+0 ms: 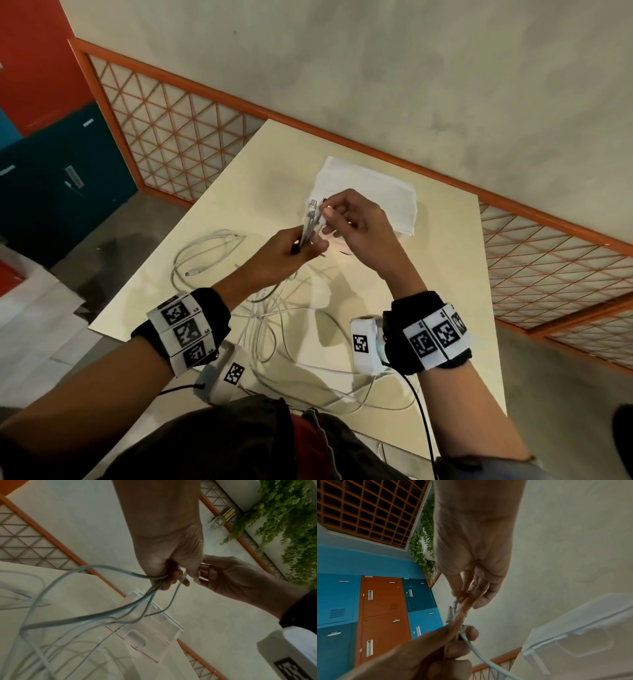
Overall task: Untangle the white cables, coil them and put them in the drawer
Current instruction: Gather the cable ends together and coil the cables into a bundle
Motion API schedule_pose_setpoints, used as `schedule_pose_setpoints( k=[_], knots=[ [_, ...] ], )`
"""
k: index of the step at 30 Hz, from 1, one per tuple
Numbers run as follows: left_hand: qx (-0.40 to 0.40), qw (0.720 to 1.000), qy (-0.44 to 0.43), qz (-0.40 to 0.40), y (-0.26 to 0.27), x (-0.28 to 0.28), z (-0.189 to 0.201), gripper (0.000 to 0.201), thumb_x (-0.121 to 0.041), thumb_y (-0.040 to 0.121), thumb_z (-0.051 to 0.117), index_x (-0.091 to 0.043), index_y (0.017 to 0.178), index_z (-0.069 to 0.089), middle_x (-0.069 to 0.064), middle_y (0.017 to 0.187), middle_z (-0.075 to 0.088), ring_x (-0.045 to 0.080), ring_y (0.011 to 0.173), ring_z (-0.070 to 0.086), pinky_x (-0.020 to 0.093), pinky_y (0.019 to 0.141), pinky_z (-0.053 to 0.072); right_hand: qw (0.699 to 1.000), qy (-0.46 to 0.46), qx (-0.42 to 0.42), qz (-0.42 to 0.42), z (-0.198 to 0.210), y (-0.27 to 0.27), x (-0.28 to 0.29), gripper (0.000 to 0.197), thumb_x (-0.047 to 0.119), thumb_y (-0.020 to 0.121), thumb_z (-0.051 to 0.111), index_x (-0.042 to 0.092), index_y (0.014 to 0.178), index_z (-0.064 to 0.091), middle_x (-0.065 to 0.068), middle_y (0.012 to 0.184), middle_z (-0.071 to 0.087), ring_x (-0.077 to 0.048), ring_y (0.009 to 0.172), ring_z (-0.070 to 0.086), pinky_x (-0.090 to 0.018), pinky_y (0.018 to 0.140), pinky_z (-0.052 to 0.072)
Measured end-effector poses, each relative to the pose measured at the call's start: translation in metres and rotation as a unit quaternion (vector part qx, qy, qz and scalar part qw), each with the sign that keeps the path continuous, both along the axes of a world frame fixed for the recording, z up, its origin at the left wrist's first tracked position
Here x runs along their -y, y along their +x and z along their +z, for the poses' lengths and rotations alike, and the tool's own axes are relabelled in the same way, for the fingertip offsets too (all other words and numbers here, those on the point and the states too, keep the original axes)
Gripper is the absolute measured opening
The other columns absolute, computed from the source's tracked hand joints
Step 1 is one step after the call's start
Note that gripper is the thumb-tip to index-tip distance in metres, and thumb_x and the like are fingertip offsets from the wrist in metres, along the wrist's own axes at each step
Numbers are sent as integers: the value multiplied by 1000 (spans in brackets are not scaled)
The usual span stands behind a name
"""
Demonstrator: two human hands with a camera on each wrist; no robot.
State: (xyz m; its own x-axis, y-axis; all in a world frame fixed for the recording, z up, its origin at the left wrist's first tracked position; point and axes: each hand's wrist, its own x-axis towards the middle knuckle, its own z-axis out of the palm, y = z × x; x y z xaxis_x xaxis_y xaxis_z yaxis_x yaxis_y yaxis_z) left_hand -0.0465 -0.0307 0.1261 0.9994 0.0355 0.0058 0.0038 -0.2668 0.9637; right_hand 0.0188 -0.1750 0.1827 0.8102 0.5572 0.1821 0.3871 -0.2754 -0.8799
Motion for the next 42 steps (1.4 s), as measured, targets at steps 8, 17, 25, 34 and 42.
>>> schedule_pose_setpoints(
  k=[8,17,25,34,42],
  knots=[
    [-2,999,-48,-2,-5,6,12,36,-36,100,31,-7,98,53,6,94,46,8,75,44,22,73,39,994,70,-58,-54,-20,-10,-6,33,40,95,46,8,103,48,-6,93,63,-19,90,64,-30,82,51],
    [15,951,-300,-75,-8,4,51,39,-29,102,22,-11,73,39,4,63,43,17,64,58,25,69,51,971,-49,-212,99,-44,-32,-19,37,19,78,76,30,108,58,6,103,67,-9,100,62,-23,88,49],
    [43,902,-425,-67,-10,-17,70,35,-42,89,34,-17,65,42,-11,49,29,1,38,24,14,39,24,978,-174,-53,98,-77,-12,-13,19,20,78,74,5,85,66,-7,84,67,-22,85,59,-33,82,45],
    [53,972,-224,55,-18,-39,73,39,-30,91,55,-21,58,37,-12,44,26,4,37,19,17,36,17,979,-155,-97,-89,-116,16,35,10,9,85,58,7,79,66,-14,74,72,-16,69,59,-32,73,45],
    [-61,983,174,3,-12,-15,22,65,-47,54,86,-28,109,57,-14,87,63,7,73,56,16,61,40,998,-53,-17,-28,-34,22,20,39,1,76,62,19,52,38,10,41,32,-3,42,31,-22,45,28]
  ],
)
